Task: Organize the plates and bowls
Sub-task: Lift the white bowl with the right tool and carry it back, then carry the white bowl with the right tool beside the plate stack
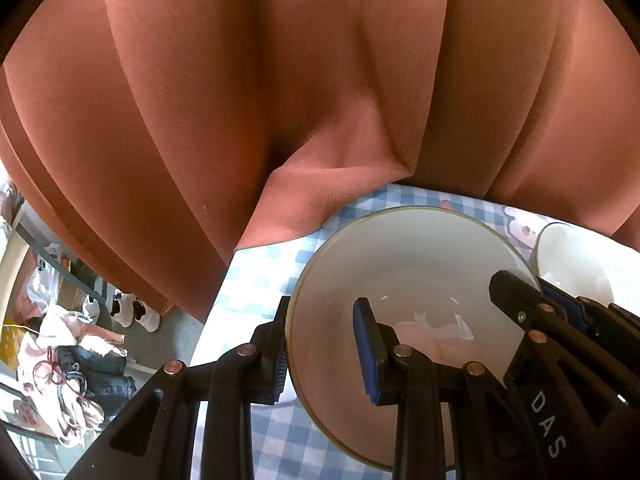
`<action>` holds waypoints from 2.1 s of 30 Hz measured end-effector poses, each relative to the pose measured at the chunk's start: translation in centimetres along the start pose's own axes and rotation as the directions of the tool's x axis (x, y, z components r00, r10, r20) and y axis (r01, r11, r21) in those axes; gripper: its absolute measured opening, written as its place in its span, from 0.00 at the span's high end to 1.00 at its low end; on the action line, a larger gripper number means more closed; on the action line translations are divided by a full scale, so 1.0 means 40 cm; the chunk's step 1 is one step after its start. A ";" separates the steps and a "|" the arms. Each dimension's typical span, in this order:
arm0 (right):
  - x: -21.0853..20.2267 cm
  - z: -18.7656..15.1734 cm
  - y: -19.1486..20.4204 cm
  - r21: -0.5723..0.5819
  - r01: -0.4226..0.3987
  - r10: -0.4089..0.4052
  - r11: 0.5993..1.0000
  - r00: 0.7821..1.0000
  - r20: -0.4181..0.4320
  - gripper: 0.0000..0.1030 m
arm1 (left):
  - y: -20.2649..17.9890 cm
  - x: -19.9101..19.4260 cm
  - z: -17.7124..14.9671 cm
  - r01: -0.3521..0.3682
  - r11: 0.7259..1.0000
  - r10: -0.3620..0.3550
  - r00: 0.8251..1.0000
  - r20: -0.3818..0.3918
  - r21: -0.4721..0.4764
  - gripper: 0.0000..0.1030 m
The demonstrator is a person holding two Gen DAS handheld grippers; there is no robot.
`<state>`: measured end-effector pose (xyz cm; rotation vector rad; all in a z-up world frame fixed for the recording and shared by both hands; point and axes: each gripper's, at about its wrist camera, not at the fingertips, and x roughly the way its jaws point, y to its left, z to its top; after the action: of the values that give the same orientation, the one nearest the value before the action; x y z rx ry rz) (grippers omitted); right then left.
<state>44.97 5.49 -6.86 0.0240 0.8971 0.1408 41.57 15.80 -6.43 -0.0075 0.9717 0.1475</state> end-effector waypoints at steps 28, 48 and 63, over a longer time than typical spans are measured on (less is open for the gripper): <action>-0.464 -0.194 0.008 0.051 0.067 -0.074 0.996 0.985 0.153 0.83 | -0.020 -0.377 -0.147 0.091 0.993 -0.100 0.985 0.142 0.072 0.72; -0.683 -0.437 -0.155 0.139 0.103 -0.127 0.985 0.977 0.173 0.83 | -0.189 -0.537 -0.344 0.122 0.981 -0.143 0.979 0.142 0.149 0.72; -0.734 -0.536 -0.354 0.110 0.095 -0.110 0.989 0.983 0.149 0.83 | -0.372 -0.583 -0.463 0.136 0.983 -0.151 0.981 0.122 0.124 0.72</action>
<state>11.78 -13.24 1.44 0.0829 0.7480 -0.0036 15.33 -3.09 1.42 0.0381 0.8440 -0.0410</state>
